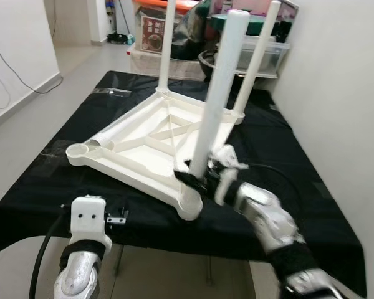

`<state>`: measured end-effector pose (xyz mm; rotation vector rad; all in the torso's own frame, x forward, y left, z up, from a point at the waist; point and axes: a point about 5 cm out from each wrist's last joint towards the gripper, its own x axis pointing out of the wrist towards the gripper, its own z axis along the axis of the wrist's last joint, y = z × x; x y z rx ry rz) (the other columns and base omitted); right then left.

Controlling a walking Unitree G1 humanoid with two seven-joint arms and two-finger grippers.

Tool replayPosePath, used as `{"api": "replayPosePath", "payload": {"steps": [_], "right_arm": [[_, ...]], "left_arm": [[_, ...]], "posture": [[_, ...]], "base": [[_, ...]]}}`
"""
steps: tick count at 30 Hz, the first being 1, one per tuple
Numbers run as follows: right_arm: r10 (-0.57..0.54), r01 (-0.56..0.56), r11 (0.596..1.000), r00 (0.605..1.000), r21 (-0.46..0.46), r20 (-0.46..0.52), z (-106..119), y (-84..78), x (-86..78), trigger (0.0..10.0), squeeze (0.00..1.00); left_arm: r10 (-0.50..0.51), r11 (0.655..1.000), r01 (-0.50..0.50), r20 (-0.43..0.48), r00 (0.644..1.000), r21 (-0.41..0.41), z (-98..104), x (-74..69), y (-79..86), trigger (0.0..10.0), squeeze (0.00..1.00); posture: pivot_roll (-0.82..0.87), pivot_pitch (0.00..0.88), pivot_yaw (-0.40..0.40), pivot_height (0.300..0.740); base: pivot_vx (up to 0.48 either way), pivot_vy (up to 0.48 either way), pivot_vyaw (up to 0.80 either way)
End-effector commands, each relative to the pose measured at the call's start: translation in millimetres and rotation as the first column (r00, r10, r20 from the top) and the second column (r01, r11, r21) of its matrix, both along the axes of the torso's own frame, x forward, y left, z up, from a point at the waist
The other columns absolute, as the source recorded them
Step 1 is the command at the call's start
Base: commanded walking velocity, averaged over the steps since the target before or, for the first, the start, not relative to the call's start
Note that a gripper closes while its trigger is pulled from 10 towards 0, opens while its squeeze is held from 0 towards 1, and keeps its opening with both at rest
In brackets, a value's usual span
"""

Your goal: Building children table

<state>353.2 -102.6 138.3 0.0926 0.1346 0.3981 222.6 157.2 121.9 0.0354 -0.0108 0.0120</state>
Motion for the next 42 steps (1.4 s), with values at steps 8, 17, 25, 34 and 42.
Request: {"api": "replayPosePath", "payload": {"steps": [8, 17, 25, 34, 42], "right_arm": [[-0.64, 0.629, 0.766, 0.726, -0.133, -0.251, -56, -88.8, -34.7, 4.4, 0.0], [-0.304, 0.31, 0.95, 0.947, 0.047, -0.1, -13, -48.1, -37.0, 10.0, 1.0], [0.396, -0.405, 0.912, 0.911, 0.063, 0.12, 36, -27.1, -34.9, 10.0, 0.0], [0.379, -0.387, 0.919, 0.92, 0.075, 0.101, 26, -10.4, -18.2, 0.0, 0.0], [-0.602, 0.608, 0.794, 0.777, -0.031, -0.184, -20, -68.4, -5.4, 0.0, 0.0]], "left_arm": [[0.015, 1.0, -0.016, -0.022, 1.0, -0.013, -5, -6.2, 1.1, 10.0, 0.0], [0.005, 1.0, -0.005, -0.028, 1.0, -0.022, -7, -5.3, -2.5, 10.0, 0.0], [0.003, 1.0, -0.003, -0.019, 1.0, -0.02, -6, -3.3, -2.5, 10.0, 0.0], [-0.002, 1.0, 0.002, -0.013, 1.0, -0.016, -5, -1.3, -1.6, 10.0, 0.0], [-0.004, 1.0, 0.004, -0.014, 1.0, -0.004, -5, -4.3, -0.9, 10.0, 0.0]], "posture": [[0.19, 0.0, -0.104, 0.74], [0.17, 0.0, -0.107, 0.74], [0.2, 0.0, -0.128, 0.74], [0.21, 0.0, -0.128, 0.74], [0.22, 0.0, -0.124, 0.74]], "base": [[0.0, 0.0, 0.0], [0.0, 0.0, 0.0], [0.0, 0.0, 0.0], [0.0, 0.0, 0.0], [0.0, 0.0, 0.0]]}}
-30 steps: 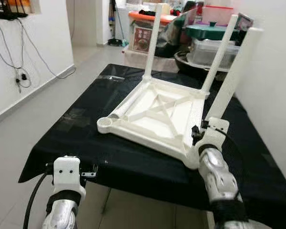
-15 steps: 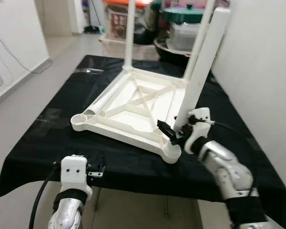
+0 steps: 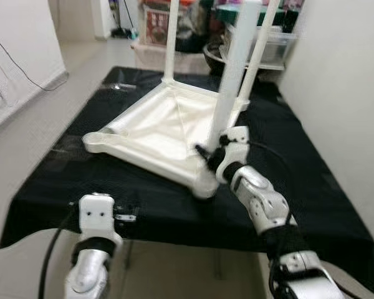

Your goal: Building children table

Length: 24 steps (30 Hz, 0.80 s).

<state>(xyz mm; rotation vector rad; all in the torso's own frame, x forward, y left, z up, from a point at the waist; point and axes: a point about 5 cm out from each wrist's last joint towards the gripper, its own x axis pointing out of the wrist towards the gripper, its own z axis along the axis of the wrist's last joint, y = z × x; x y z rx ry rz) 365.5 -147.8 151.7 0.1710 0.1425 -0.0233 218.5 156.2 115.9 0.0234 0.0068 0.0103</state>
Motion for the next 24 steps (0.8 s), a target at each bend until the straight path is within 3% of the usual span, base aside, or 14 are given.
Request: {"api": "replayPosePath", "payload": {"steps": [1, 6, 7, 9, 11, 12, 13, 15, 16, 17, 18, 20, 22, 24], "right_arm": [[-0.292, 0.295, 0.956, 0.944, -0.003, -0.153, -35, -25.3, -30.9, 0.0, 0.0], [-0.305, 0.308, 0.951, 0.943, 0.005, -0.131, -28, -16.8, -49.0, 0.0, 0.0], [-0.229, 0.232, 0.973, 0.968, 0.016, -0.104, -18, -4.8, -52.1, 10.0, 0.0], [-0.136, 0.138, 0.99, 0.989, 0.038, -0.054, -7, 6.9, -52.7, 10.0, 0.0], [0.068, -0.077, 0.994, 0.992, 0.078, 0.106, 20, 25.3, -53.8, 10.0, 0.0], [0.068, -0.077, 0.994, 0.992, 0.078, 0.106, 20, 25.3, -53.8, 10.0, 0.0], [0.12, -0.135, 0.988, 0.978, 0.078, 0.171, 29, 26.7, -53.5, 10.0, 0.9], [0.144, -0.162, 0.984, 0.968, 0.075, 0.205, 34, 26.6, -53.2, 10.0, 0.9], [0.165, -0.189, 0.976, 0.965, 0.105, 0.202, 37, 25.4, -50.3, 10.0, 1.0], [0.239, -0.256, 0.964, 0.951, 0.066, 0.194, 41, 23.5, -44.6, 10.0, 1.0], [0.306, -0.321, 0.945, 0.935, 0.059, 0.176, 44, 20.3, -37.9, 10.0, 0.0], [0.399, -0.409, 0.912, 0.899, 0.019, 0.178, 51, 16.7, -34.3, 10.0, 0.0], [0.399, -0.409, 0.912, 0.899, 0.019, 0.178, 51, 16.7, -34.3, 10.0, 0.0], [0.515, -0.518, 0.854, 0.832, -0.045, 0.205, 54, 17.3, -35.8, 10.0, 0.0]], "left_arm": [[0.001, 1.0, -0.001, 0.002, 1.0, 0.009, 1, -0.5, 1.5, 10.0, 0.0], [0.0, 1.0, 0.0, 0.004, 1.0, 0.013, 1, -0.2, 2.2, 10.0, 0.0], [0.0, 1.0, 0.0, 0.001, 1.0, 0.015, 1, -1.0, 2.7, 10.0, 0.0], [0.0, 1.0, 0.0, -0.001, 1.0, 0.016, 1, -1.3, 3.2, 10.0, 0.0], [-0.005, 1.0, 0.005, 0.0, 1.0, 0.014, 1, 0.0, 2.8, 10.0, 0.0], [-0.005, 1.0, 0.005, 0.0, 1.0, 0.014, 1, 0.0, 2.8, 10.0, 0.0], [-0.01, 1.0, 0.01, 0.0, 1.0, 0.015, 0, 0.1, 1.7, 10.0, 0.0], [-0.013, 1.0, 0.013, 0.0, 1.0, 0.016, 0, 0.0, 0.9, 10.0, 0.0], [-0.012, 1.0, 0.012, -0.001, 1.0, 0.018, 0, -0.9, 0.9, 10.0, 0.0], [-0.006, 1.0, 0.006, 0.0, 1.0, 0.017, 0, -1.3, 1.9, 10.0, 0.0], [0.002, 1.0, -0.002, 0.003, 1.0, 0.015, 0, 0.0, 3.1, 10.0, 0.0], [0.004, 1.0, -0.004, 0.008, 1.0, 0.011, 1, 2.0, 3.1, 10.0, 0.0], [0.004, 1.0, -0.004, 0.008, 1.0, 0.011, 1, 2.0, 3.1, 10.0, 0.0], [-0.006, 1.0, 0.006, 0.009, 1.0, 0.011, 1, 2.6, 0.8, 10.0, 0.0]], "posture": [[0.22, 0.0, -0.114, 0.74], [0.21, 0.0, -0.105, 0.74], [0.2, 0.0, -0.101, 0.74], [0.2, 0.0, -0.101, 0.74], [0.19, 0.0, -0.099, 0.74], [0.19, 0.0, -0.099, 0.74], [0.2, 0.0, -0.102, 0.74], [0.2, 0.0, -0.102, 0.74], [0.2, 0.0, -0.11, 0.74], [0.21, 0.0, -0.116, 0.74], [0.21, 0.0, -0.115, 0.74], [0.21, 0.0, -0.116, 0.74], [0.21, 0.0, -0.116, 0.74], [0.21, 0.0, -0.116, 0.74]], "base": [[0.0, 0.0, 0.0], [0.0, 0.0, 0.0], [0.0, 0.0, 0.0], [0.0, 0.0, 0.0], [0.0, 0.0, 0.0], [0.0, 0.0, 0.0], [0.0, 0.0, 0.0], [0.0, 0.0, 0.0], [0.0, 0.0, 0.0], [0.0, 0.0, 0.0], [0.0, 0.0, 0.0], [0.0, 0.0, 0.0], [0.0, 0.0, 0.0], [0.0, 0.0, 0.0]]}}
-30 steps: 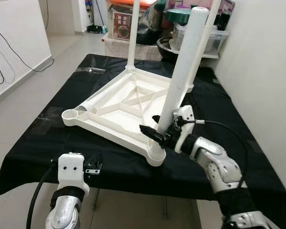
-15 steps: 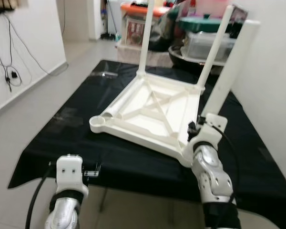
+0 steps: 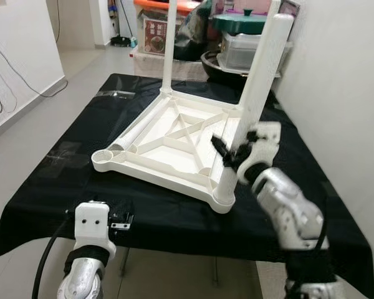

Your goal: Building children table

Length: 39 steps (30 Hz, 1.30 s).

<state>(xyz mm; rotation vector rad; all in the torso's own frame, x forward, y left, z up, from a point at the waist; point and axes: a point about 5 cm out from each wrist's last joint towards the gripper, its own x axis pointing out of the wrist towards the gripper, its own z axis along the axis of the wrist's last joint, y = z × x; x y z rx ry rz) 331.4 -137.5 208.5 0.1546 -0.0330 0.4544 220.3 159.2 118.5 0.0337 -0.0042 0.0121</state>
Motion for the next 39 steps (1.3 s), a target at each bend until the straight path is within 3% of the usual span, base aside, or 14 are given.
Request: {"api": "replayPosePath", "payload": {"steps": [1, 6, 7, 8, 9, 18, 20, 22, 25, 26, 32, 33, 38, 39], "right_arm": [[0.262, -0.261, 0.964, 0.965, -0.045, 0.019, -9, 11.6, -8.3, 10.0, 0.0], [0.473, -0.472, 0.879, 0.881, -0.071, 0.006, -22, 17.1, -18.7, 10.0, 0.0], [0.505, -0.505, 0.859, 0.863, -0.087, -0.027, -32, 19.8, -17.6, 4.7, 0.0], [0.505, -0.505, 0.859, 0.863, -0.087, -0.027, -32, 19.8, -17.6, 4.7, 0.0], [0.492, -0.496, 0.864, 0.868, -0.089, -0.06, -41, 23.0, -13.2, 0.2, 0.0], [-0.149, 0.119, 0.984, 0.955, -0.13, -0.258, -71, 1.0, 32.9, 0.0, 0.0], [-0.407, 0.393, 0.913, 0.86, -0.11, -0.307, -78, -23.7, 34.8, 0.0, 0.0], [-0.68, 0.712, 0.695, 0.609, -0.095, -0.409, -96, -58.4, 19.0, 0.0, 0.0], [-0.709, 0.76, 0.646, 0.564, -0.07, -0.423, -100, -57.0, -0.1, 0.0, 0.0], [-0.663, 0.716, 0.698, 0.634, -0.021, -0.399, -93, -44.9, -2.4, 7.0, 0.0], [-0.464, 0.492, 0.865, 0.86, 0.102, -0.211, -55, -5.5, 0.2, 10.0, 0.0], [-0.418, 0.438, 0.889, 0.895, 0.134, -0.157, -45, -1.0, 1.7, 10.0, 1.0], [-0.283, 0.293, 0.942, 0.955, 0.162, -0.084, -25, 2.0, 9.8, 10.0, 0.98], [-0.139, 0.143, 0.974, 0.99, 0.176, -0.039, -14, 5.0, 10.6, 10.0, 0.0]], "left_arm": [[-0.009, 1.0, 0.009, -0.003, 1.0, -0.002, -1, 1.2, -2.4, 10.0, 0.0], [-0.011, 1.0, 0.011, -0.001, 1.0, -0.003, -1, 2.4, -2.7, 10.0, 0.0], [-0.014, 1.0, 0.014, 0.001, 1.0, -0.002, -1, 2.9, -3.4, 10.0, 0.0], [-0.014, 1.0, 0.014, 0.001, 1.0, -0.002, -1, 2.9, -3.4, 10.0, 0.0], [-0.016, 1.0, 0.016, 0.002, 1.0, 0.0, -1, 2.3, -4.1, 10.0, 0.0], [-0.014, 1.0, 0.014, 0.004, 1.0, 0.007, 0, 2.2, -2.5, 10.0, 0.0], [-0.011, 1.0, 0.011, 0.002, 1.0, 0.006, 0, 1.6, -1.8, 10.0, 0.0], [-0.007, 1.0, 0.007, 0.0, 1.0, 0.005, 0, 1.7, -0.8, 10.0, 0.0], [-0.005, 1.0, 0.005, -0.005, 1.0, 0.01, -1, 0.3, 0.4, 10.0, 0.0], [-0.002, 1.0, 0.002, -0.006, 1.0, 0.011, -1, -0.5, 0.9, 10.0, 0.0], [0.002, 1.0, -0.002, -0.005, 1.0, 0.007, -1, 1.0, 1.6, 10.0, 0.0], [0.001, 1.0, -0.001, -0.005, 1.0, 0.005, -1, 1.4, 0.7, 10.0, 0.0], [0.002, 1.0, -0.002, -0.005, 1.0, 0.001, -1, 1.4, 0.0, 10.0, 0.0], [0.004, 1.0, -0.004, -0.003, 1.0, -0.002, -1, 2.1, 0.1, 10.0, 0.0]], "posture": [[0.21, 0.0, -0.117, 0.74], [0.22, 0.0, -0.117, 0.74], [0.22, 0.0, -0.118, 0.74], [0.22, 0.0, -0.118, 0.74], [0.23, 0.0, -0.127, 0.74], [0.22, 0.0, -0.121, 0.74], [0.22, 0.0, -0.122, 0.74], [0.23, 0.0, -0.121, 0.74], [0.23, 0.0, -0.119, 0.74], [0.22, 0.0, -0.12, 0.74], [0.21, 0.0, -0.111, 0.74], [0.21, 0.0, -0.116, 0.74], [0.21, 0.0, -0.125, 0.74], [0.21, 0.0, -0.126, 0.74]], "base": [[0.0, 0.0, 0.0], [0.0, 0.0, 0.0], [0.0, 0.0, 0.0], [0.0, 0.0, 0.0], [0.0, 0.0, 0.0], [0.0, 0.0, 0.0], [0.0, 0.0, 0.0], [0.0, 0.0, 0.0], [0.0, 0.0, 0.0], [0.0, 0.0, 0.0], [0.0, 0.0, 0.0], [0.0, 0.0, 0.0], [0.0, 0.0, 0.0], [0.0, 0.0, 0.0]]}}
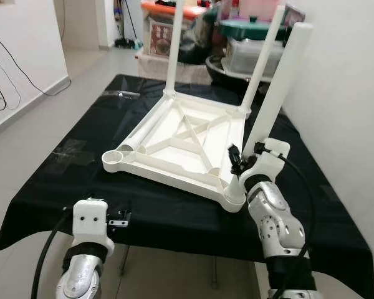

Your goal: Building children table

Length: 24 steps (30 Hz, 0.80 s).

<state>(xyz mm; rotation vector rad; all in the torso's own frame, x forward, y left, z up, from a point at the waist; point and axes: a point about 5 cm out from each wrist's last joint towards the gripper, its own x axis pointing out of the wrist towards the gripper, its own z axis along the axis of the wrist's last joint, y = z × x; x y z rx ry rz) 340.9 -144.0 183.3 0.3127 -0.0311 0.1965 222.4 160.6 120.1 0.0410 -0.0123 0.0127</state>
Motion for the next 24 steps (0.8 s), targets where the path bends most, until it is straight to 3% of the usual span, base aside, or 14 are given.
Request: {"api": "replayPosePath", "payload": {"steps": [1, 2, 3, 5, 6, 7, 8, 13, 16, 17, 18, 20, 22, 24], "right_arm": [[0.247, -0.246, 0.969, 0.965, -0.026, 0.084, 17, 14.5, -0.5, 10.0, 0.0], [0.392, -0.385, 0.919, 0.912, -0.081, 0.118, 21, 19.2, -6.6, 10.0, 0.0], [0.392, -0.385, 0.919, 0.912, -0.081, 0.118, 21, 19.2, -6.6, 10.0, 0.0], [0.58, -0.562, 0.812, 0.807, -0.157, 0.111, 17, 28.0, -17.4, 10.0, 0.0], [0.58, -0.562, 0.812, 0.807, -0.157, 0.111, 17, 28.0, -17.4, 10.0, 0.0], [0.698, -0.672, 0.709, 0.711, -0.216, 0.08, 7, 37.0, -26.5, 9.7, 0.0], [0.748, -0.724, 0.656, 0.661, -0.212, 0.058, 2, 43.7, -31.4, 4.5, 0.0], [0.801, -0.779, 0.589, 0.598, -0.214, 0.025, -9, 61.9, -39.3, 5.0, 0.0], [0.783, -0.764, 0.61, 0.622, -0.211, 0.012, -15, 69.9, -36.6, 4.9, 0.0], [0.68, -0.668, 0.723, 0.733, -0.175, 0.01, -19, 73.2, -24.6, 0.0, 0.0], [0.68, -0.668, 0.723, 0.733, -0.175, 0.01, -19, 73.2, -24.6, 0.0, 0.0], [0.573, -0.568, 0.811, 0.819, -0.142, -0.005, -24, 70.6, -15.6, 0.0, 0.0], [0.573, -0.568, 0.811, 0.819, -0.142, -0.005, -24, 70.6, -15.6, 0.0, 0.0], [0.165, -0.192, 0.971, 0.97, -0.145, -0.178, -47, 37.1, 4.0, 0.0, 0.0]], "left_arm": [[0.004, 1.0, -0.004, -0.01, 1.0, -0.011, -3, 0.6, -1.4, 10.0, 0.0], [0.004, 1.0, -0.004, -0.01, 1.0, -0.011, -4, 0.7, -1.8, 10.0, 0.0], [0.004, 1.0, -0.004, -0.01, 1.0, -0.011, -4, 0.7, -1.8, 10.0, 0.0], [0.003, 1.0, -0.003, -0.007, 1.0, -0.011, -4, 0.5, -2.6, 10.0, 0.0], [0.003, 1.0, -0.003, -0.007, 1.0, -0.011, -4, 0.5, -2.6, 10.0, 0.0], [0.006, 1.0, -0.006, -0.005, 1.0, -0.014, -3, 1.6, -2.6, 10.0, 0.0], [0.012, 1.0, -0.012, -0.004, 1.0, -0.016, -3, 2.3, -2.3, 10.0, 0.0], [0.021, 1.0, -0.021, -0.003, 1.0, -0.017, -3, 1.4, -1.4, 10.0, 0.0], [0.028, 0.999, -0.028, -0.003, 1.0, -0.017, -4, 0.7, 0.4, 10.0, 0.0], [0.028, 0.999, -0.028, -0.003, 1.0, -0.019, -3, 1.2, 0.6, 10.0, 0.0], [0.028, 0.999, -0.028, -0.003, 1.0, -0.019, -3, 1.2, 0.6, 10.0, 0.0], [0.02, 1.0, -0.02, -0.006, 1.0, -0.016, -4, 0.5, -1.2, 10.0, 0.0], [0.02, 1.0, -0.02, -0.006, 1.0, -0.016, -4, 0.5, -1.2, 10.0, 0.0], [0.02, 1.0, -0.02, -0.008, 1.0, -0.014, -4, -0.5, -1.4, 10.0, 0.0]], "posture": [[0.21, 0.0, -0.124, 0.74], [0.21, 0.0, -0.125, 0.74], [0.21, 0.0, -0.125, 0.74], [0.21, 0.0, -0.129, 0.74], [0.21, 0.0, -0.129, 0.74], [0.22, 0.0, -0.131, 0.74], [0.23, 0.0, -0.136, 0.74], [0.24, 0.0, -0.152, 0.74], [0.24, 0.0, -0.153, 0.74], [0.24, 0.0, -0.15, 0.74], [0.24, 0.0, -0.15, 0.74], [0.23, 0.0, -0.142, 0.74], [0.23, 0.0, -0.142, 0.74], [0.23, 0.0, -0.139, 0.74]], "base": [[0.0, 0.0, 0.0], [0.0, 0.0, 0.0], [0.0, 0.0, 0.0], [0.0, 0.0, 0.0], [0.0, 0.0, 0.0], [0.0, 0.0, 0.0], [0.0, 0.0, 0.0], [0.0, 0.0, 0.0], [0.0, 0.0, 0.0], [0.0, 0.0, 0.0], [0.0, 0.0, 0.0], [0.0, 0.0, 0.0], [0.0, 0.0, 0.0], [0.0, 0.0, 0.0]]}}
